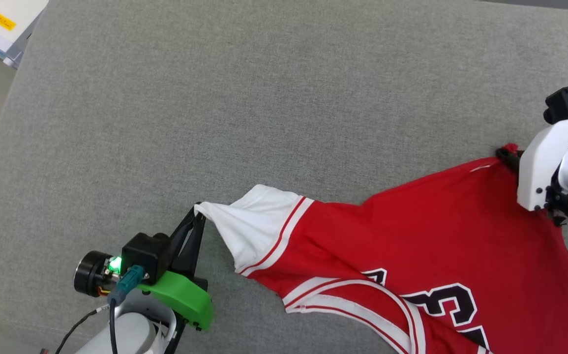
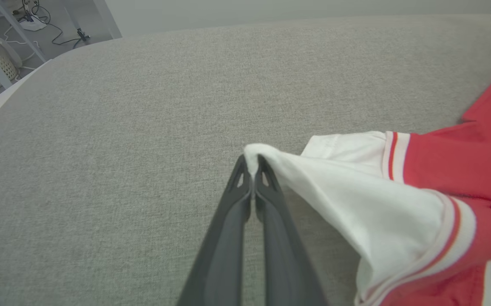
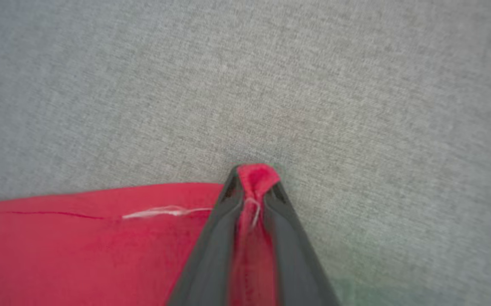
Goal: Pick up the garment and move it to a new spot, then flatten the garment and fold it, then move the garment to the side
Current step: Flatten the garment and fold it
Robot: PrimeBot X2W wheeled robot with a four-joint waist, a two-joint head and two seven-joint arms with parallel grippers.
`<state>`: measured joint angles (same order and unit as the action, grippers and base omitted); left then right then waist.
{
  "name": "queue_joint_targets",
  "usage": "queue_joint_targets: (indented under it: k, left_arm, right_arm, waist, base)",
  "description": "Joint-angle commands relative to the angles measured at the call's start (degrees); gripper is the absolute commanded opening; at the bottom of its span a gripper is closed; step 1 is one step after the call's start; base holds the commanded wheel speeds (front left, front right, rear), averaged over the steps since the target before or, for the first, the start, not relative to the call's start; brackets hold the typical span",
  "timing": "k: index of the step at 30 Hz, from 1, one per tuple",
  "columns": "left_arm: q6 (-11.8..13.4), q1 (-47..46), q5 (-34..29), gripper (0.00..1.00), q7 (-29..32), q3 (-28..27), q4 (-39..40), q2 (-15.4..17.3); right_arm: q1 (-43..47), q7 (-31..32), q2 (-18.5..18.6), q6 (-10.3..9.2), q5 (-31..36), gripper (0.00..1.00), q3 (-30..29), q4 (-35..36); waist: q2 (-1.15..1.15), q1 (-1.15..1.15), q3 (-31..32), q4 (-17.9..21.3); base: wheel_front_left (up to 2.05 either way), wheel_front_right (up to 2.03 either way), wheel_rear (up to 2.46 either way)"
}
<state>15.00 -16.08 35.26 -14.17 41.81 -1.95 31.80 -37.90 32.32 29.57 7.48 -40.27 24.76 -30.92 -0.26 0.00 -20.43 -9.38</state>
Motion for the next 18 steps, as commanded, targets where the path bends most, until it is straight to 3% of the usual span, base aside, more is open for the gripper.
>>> queue_joint_targets:
  k: [1,10,12,18]
  left_arm:
    - [-0.45,-0.62,-0.29,0.0,-0.5,-0.13,-0.51,-0.56]
    - [-1.71,-1.0,-1.2,0.0,-0.68,-0.49,-2.33,-0.23]
    - [-2.16,-2.73,-1.99,0.0,-0.7,-1.12,-1.85,0.77]
    - [-2.24,-6.87,-2.22,0.0,-0.39,-3.36,-0.33,2.13]
  right_arm:
    - [1.76,-0.37,-0.97,0.01,-0.41,0.0,2.23,-1.88]
    - [0.61,-13.2,2.42,0.01,0.05,0.0,5.16,0.61]
    - [1.4,-18.94,3.56,0.01,0.91,0.0,4.7,2.54]
    - [2.63,-23.15,3.79,0.01,3.21,0.0,2.8,6.62]
  waist:
    - [0.26,0.0,0.72,0.38]
    - [0.26,0.0,6.48,1.24]
    - [0.26,0.0,8.97,2.01]
    - [0.26,0.0,11.05,3.76]
  base:
    - [0.0,0.0,0.0]
    - [0.0,0.0,0.0]
    - [0.0,0.0,0.0]
    - [0.0,0.0,0.0]
